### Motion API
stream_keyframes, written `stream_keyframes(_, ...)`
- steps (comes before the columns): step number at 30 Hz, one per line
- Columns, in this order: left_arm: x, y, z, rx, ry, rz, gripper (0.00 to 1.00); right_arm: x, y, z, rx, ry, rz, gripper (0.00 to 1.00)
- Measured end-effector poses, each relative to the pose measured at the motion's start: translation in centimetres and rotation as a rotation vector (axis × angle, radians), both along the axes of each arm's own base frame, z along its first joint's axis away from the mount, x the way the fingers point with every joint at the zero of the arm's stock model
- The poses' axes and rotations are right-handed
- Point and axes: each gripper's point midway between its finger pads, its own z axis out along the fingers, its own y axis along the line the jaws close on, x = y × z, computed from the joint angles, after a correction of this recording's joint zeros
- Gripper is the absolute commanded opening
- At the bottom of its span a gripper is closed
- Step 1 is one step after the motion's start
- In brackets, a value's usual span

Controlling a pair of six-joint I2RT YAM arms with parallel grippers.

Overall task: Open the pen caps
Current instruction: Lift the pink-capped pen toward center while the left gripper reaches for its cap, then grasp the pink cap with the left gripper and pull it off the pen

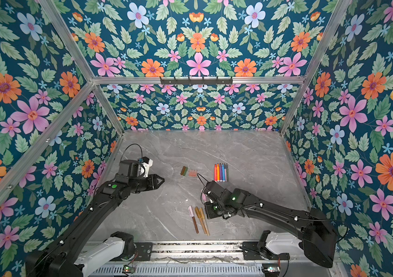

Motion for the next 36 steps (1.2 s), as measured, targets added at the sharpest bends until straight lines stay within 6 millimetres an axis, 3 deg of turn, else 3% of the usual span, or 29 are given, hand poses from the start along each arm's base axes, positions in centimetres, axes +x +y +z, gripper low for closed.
stream_keyframes(4,-1.1,-4.4,-1.2,-0.128,0.074,-0.048,0.51,1.0,0.9,2.3,0.039,-0.047,0.06,0.07)
stream_keyframes(8,-0.9,-9.3,-0.2,-0.21,0.082,-0.107,0.5,3.7,-0.1,3.7,0.107,-0.044,0.025,0.07)
stream_keyframes(13,0.7,-13.1,1.6,-0.279,0.07,-0.129,0.5,5.2,-0.4,3.9,0.172,0.026,0.016,0.07)
stream_keyframes(19,1.8,-15.0,0.7,-0.288,0.105,-0.144,0.49,5.0,1.2,3.8,0.22,0.101,0.063,0.07)
stream_keyframes(29,0.6,-16.3,-0.1,-0.303,0.143,-0.182,0.47,5.6,2.4,4.3,0.251,0.119,0.082,0.07)
stream_keyframes(36,-0.1,-16.7,0.0,-0.328,0.152,-0.191,0.22,5.8,2.7,4.1,0.249,0.128,0.083,0.07)
